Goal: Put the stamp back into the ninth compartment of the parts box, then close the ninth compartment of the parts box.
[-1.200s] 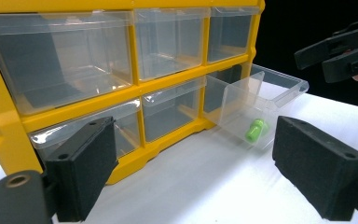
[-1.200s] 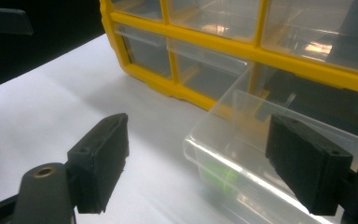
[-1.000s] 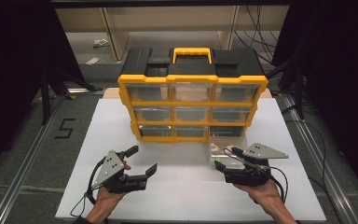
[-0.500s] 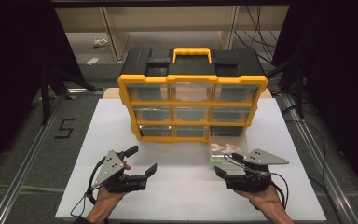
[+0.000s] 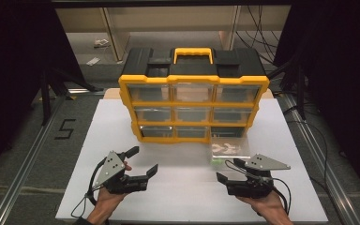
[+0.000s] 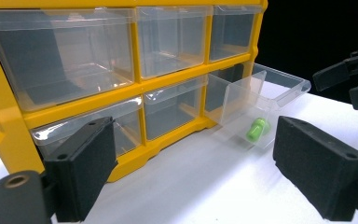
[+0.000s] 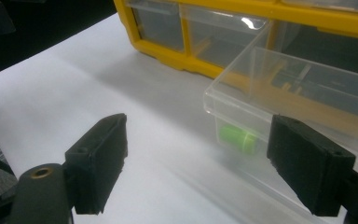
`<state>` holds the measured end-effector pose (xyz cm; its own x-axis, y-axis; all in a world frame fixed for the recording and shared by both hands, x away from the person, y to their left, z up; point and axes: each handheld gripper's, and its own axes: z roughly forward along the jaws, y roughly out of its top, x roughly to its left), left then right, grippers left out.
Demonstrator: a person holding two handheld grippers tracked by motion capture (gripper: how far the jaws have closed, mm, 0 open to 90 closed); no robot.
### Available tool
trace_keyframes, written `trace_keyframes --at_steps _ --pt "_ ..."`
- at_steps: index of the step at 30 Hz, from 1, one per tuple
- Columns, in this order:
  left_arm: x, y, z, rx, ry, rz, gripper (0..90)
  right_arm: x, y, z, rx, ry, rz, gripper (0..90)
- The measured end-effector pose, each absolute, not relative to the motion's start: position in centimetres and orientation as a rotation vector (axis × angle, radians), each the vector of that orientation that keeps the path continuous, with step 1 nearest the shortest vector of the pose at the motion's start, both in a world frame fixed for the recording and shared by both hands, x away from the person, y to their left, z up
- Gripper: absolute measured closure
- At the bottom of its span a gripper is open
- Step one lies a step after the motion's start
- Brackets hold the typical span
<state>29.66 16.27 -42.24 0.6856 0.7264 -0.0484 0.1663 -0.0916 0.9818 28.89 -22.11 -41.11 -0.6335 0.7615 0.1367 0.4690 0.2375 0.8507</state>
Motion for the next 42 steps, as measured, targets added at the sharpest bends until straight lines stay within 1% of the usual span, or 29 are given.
trace_keyframes --at_steps 8,12,15,19,23,31,35,42 --pt "29.7 16.3 -42.2 1.625 0.746 0.549 13.1 28.9 -22.1 -41.5 1.136 2.236 1.316 22.3" --pt "29.7 16.3 -42.2 1.625 0.743 0.549 13.1 29.2 -22.4 -41.8 1.151 2.237 1.296 25.3" --pt "29.7 16.2 -42.2 1.629 0.737 0.547 13.1 29.2 -22.5 -41.9 1.155 2.243 1.278 29.5" --pt "29.6 16.2 -42.2 1.626 0.734 0.546 13.1 29.3 -22.3 -42.2 1.14 2.264 1.235 38.8" --pt "29.6 16.3 -42.2 1.626 0.735 0.546 13.1 29.3 -22.3 -42.4 1.121 2.274 1.204 52.4" --pt "29.6 16.3 -42.3 1.628 0.734 0.543 13.2 29.9 -22.6 -43.2 1.115 2.278 1.095 70.6" --pt "29.6 16.3 -42.3 1.625 0.738 0.541 13.2 30.4 -22.8 -43.6 1.118 2.279 1.051 77.1" --pt "29.6 16.3 -42.3 1.628 0.735 0.542 13.2 31.3 -23.0 -44.2 1.136 2.276 0.984 85.4"
